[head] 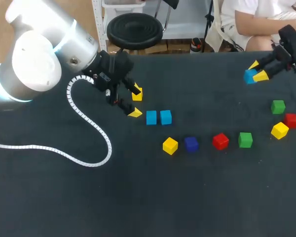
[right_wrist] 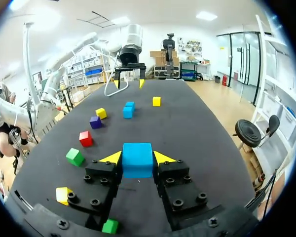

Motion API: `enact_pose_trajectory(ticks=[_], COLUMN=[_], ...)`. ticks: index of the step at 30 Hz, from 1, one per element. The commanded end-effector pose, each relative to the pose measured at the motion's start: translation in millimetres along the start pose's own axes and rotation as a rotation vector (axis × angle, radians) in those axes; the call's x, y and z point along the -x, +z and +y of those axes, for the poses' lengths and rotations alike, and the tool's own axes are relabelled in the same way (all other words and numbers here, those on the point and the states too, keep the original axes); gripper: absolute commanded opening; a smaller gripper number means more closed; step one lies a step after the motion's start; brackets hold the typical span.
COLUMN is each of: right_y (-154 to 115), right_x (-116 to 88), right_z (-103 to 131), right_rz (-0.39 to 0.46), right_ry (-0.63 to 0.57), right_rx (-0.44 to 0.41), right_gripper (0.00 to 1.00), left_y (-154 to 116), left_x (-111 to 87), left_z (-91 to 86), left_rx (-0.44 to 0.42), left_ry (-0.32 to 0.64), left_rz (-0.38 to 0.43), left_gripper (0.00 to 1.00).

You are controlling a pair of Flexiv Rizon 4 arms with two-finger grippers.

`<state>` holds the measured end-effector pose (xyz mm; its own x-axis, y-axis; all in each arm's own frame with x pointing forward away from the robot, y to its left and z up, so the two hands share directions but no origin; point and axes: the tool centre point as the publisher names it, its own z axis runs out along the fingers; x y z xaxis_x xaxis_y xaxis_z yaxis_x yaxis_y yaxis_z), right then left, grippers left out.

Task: Place the blue cubes, place green cubes on the blue cubes, place the yellow cubes on the green cubes, then place the red cubes on the yellow cubes, and place purple cube on the red cubes.

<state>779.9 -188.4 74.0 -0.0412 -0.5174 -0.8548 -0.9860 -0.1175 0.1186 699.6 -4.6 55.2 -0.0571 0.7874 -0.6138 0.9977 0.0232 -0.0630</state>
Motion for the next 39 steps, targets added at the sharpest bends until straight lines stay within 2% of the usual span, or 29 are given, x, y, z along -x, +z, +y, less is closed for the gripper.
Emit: enact_pose_trajectory(ticks=[1,20,28,39], right_y=[7,7,37,75], right_x=[9,9,20,49], right_z=[11,11,28,62], right_rz=[0.016,0.016,0.006,0.057], right_ry=[0.006,0.006,-0.009,-0.118], right_rx=[-0.131,-0.131,-0.127,-0.266], right_gripper=[0.00,0.00,0.00,0.00], left_y=[0,0,0,0], left_x=[-1.2,-1.2,-1.2,-1.2], left_z=[-0.3,-0.3,-0.3,-0.3], left_rx=[0.001,0.001,0.001,0.001], left_ry=[0.003,0.003,0.003,0.003], left_rz=[-0.003,-0.003,-0.003,-0.003], left_gripper=[1.00,1.00,1.00,1.00])
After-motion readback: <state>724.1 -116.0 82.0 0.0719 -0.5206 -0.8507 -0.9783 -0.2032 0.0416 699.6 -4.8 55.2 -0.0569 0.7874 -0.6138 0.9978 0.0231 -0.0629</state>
